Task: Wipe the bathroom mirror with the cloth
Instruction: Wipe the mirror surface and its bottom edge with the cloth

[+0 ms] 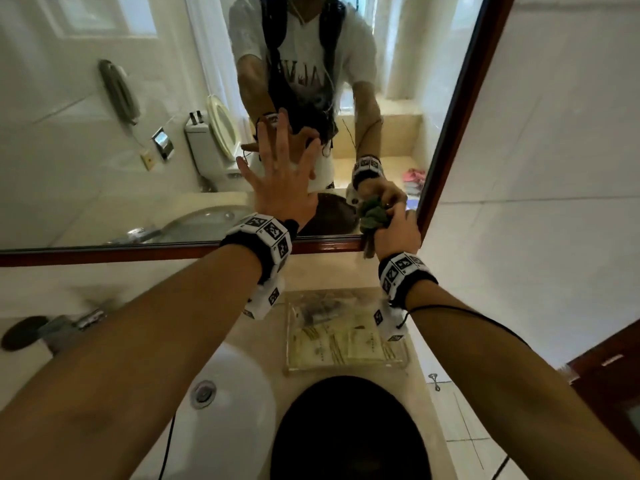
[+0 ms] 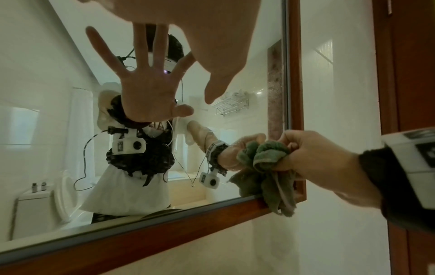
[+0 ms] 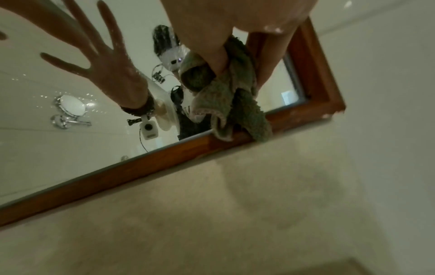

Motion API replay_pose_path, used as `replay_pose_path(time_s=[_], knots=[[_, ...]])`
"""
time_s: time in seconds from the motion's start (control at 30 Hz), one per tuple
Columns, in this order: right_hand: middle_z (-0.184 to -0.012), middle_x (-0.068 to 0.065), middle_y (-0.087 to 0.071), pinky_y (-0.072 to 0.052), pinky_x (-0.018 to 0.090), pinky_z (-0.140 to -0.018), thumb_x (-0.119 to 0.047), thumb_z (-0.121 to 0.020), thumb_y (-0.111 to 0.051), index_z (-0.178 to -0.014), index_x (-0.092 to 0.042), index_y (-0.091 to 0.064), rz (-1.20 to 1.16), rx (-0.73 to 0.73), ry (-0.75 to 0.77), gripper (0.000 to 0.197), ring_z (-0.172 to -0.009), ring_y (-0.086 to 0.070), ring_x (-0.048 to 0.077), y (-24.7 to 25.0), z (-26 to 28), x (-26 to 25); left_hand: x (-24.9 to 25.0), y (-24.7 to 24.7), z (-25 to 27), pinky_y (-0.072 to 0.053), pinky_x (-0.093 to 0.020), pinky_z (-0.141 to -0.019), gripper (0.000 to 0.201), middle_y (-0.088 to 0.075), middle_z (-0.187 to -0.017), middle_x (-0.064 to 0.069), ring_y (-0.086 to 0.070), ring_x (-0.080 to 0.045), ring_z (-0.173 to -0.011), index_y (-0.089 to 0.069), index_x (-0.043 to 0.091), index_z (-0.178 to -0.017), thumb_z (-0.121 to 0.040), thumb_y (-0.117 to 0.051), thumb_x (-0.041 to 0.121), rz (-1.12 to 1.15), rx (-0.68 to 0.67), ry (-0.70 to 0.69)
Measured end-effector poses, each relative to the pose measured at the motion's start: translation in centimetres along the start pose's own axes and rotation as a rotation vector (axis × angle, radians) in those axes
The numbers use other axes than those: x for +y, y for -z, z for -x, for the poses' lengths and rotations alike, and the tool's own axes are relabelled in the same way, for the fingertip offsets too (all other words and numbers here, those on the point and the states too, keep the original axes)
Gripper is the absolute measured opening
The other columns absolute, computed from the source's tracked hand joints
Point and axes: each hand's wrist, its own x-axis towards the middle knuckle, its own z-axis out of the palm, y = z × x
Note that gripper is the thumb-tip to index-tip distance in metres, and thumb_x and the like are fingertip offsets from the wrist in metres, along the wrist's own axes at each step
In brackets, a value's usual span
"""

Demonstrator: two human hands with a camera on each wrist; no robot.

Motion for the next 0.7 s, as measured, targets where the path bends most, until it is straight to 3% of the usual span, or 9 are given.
replay_pose_path(time_s=[0.17,0.23,0.3,0.33,0.43,0.5,0.57,0.7], knots=[[-0.123,0.018,-0.047,-0.046,0.044,-0.085,-0.010,-0.080,-0.054,-0.116,-0.009,-0.048,-0.062,-0.072,-0.078,0.036,-0.110,-0.052,0.039,-4.9,3.2,-3.7,-5.0,-0.2,1.0,-0.011,-0.076,-0.103,0.087,0.003,-0.161,-0.016,0.005,-0.043,-0.145,-0.023,0.042,-0.146,-0.072,-0.071,0.041,0.010,0.013,-0.006],[-0.125,0.017,-0.046,-0.045,0.043,-0.085,-0.009,-0.079,-0.055,-0.112,-0.010,-0.048,-0.078,-0.082,-0.081,0.034,-0.112,-0.051,0.038,-6.6,4.4,-5.9,-7.3,0.2,1.2,-0.011,-0.075,-0.103,0.077,0.004,-0.161,-0.016,0.005,-0.043,-0.145,-0.024,0.040,-0.146,-0.075,-0.054,0.050,0.026,0.007,-0.018],[-0.125,0.016,-0.046,-0.045,0.041,-0.085,-0.009,-0.079,-0.055,-0.110,-0.011,-0.048,-0.094,-0.085,-0.080,0.032,-0.110,-0.051,0.037,-7.9,5.2,-7.9,-9.4,0.3,1.2,-0.012,-0.075,-0.103,0.078,0.003,-0.161,-0.016,0.004,-0.042,-0.146,-0.025,0.037,-0.147,-0.072,-0.033,0.059,0.040,-0.009,-0.040],[-0.124,0.015,-0.047,-0.045,0.040,-0.085,-0.009,-0.080,-0.056,-0.110,-0.011,-0.048,-0.096,-0.088,-0.075,0.031,-0.109,-0.052,0.036,-8.4,5.7,-8.8,-10.1,0.3,1.4,-0.014,-0.075,-0.103,0.080,0.001,-0.161,-0.017,0.003,-0.041,-0.146,-0.025,0.036,-0.147,-0.071,-0.030,0.060,0.034,-0.012,-0.060],[-0.121,0.013,-0.048,-0.045,0.039,-0.087,-0.010,-0.080,-0.057,-0.109,-0.013,-0.050,-0.114,-0.124,-0.039,0.029,-0.106,-0.053,0.035,-10.6,7.5,-12.1,-11.9,-0.2,2.0,-0.016,-0.075,-0.103,0.073,-0.006,-0.160,-0.018,-0.004,-0.043,-0.145,-0.027,0.035,-0.147,-0.076,-0.035,0.052,0.029,0.033,-0.077],[-0.121,0.012,-0.048,-0.044,0.039,-0.088,-0.011,-0.081,-0.058,-0.109,-0.013,-0.051,-0.128,-0.158,0.000,0.029,-0.107,-0.052,0.034,-12.1,8.7,-14.5,-12.8,-1.0,2.2,-0.013,-0.074,-0.105,0.070,-0.011,-0.160,-0.019,-0.008,-0.043,-0.145,-0.029,0.036,-0.146,-0.081,-0.052,0.045,0.014,0.085,-0.076],[-0.121,0.011,-0.048,-0.043,0.040,-0.087,-0.011,-0.080,-0.057,-0.109,-0.013,-0.051,-0.140,-0.171,0.021,0.030,-0.109,-0.052,0.033,-13.7,9.9,-16.7,-14.4,-1.5,2.3,-0.014,-0.073,-0.105,0.076,-0.012,-0.159,-0.018,-0.009,-0.043,-0.145,-0.030,0.037,-0.146,-0.078,-0.065,0.041,0.006,0.125,-0.073],[-0.117,0.010,-0.050,-0.046,0.039,-0.083,-0.008,-0.080,-0.056,-0.105,-0.014,-0.052,-0.179,-0.133,-0.005,0.026,-0.103,-0.054,0.033,-14.9,10.9,-17.9,-17.3,-1.5,2.4,-0.011,-0.075,-0.105,0.089,-0.004,-0.160,-0.018,-0.002,-0.041,-0.146,-0.026,0.037,-0.148,-0.071,-0.068,0.025,-0.006,0.078,-0.125]])
